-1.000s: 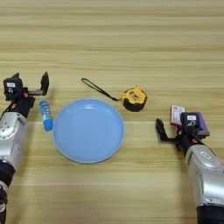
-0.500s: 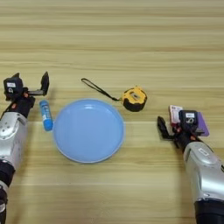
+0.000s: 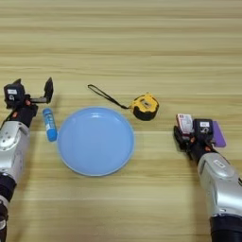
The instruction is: Move the objects on the table
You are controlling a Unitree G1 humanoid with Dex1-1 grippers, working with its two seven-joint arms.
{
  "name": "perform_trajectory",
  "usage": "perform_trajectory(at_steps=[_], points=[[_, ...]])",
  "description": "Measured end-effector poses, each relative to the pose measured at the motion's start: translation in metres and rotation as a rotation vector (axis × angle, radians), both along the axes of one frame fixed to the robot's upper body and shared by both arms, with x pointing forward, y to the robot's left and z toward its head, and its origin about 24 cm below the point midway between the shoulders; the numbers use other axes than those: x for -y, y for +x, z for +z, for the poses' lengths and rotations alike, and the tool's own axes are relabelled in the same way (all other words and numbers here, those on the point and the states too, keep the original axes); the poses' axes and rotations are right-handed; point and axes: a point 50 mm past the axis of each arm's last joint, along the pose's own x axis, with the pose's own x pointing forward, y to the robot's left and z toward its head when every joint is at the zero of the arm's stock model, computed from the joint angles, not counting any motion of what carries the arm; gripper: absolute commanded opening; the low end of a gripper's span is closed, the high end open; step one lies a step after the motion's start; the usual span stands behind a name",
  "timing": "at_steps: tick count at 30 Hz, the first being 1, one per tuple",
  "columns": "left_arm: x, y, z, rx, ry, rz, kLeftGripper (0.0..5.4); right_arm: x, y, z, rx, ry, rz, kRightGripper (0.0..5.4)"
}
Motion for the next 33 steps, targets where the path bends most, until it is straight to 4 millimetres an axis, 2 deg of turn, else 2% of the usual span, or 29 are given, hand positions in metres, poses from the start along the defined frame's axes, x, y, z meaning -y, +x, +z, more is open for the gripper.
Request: perform_trajectory(at_steps=[2,12,20,26,30,33], points=[[0.000,0.000,0.000,0.000,0.000,0.000,5.40,-0.001,0.000,0.000,0.000,0.002,0.002,2.15],[0.000,0.000,0.000,0.000,0.000,0.001,5.40,-0.011,-0.008,0.005,0.009,0.013,0.027,2.11],[0.001,0.000,0.000,0.000,0.000,0.000,5.40,-0.031,-0.012,0.043,0.138,0.004,0.081,2.11],[0.001,0.000,0.000,-0.001,0.000,-0.001,5.40,-0.061,-0.020,0.077,0.261,0.001,0.175,2.11],[0.001,0.000,0.000,-0.001,0.000,-0.001,5.40,-0.082,-0.023,0.086,0.289,0.028,0.243,2.11],[0.001,0.000,0.000,-0.001,0.000,-0.001,5.40,-0.103,-0.024,0.083,0.273,0.061,0.310,2.11]])
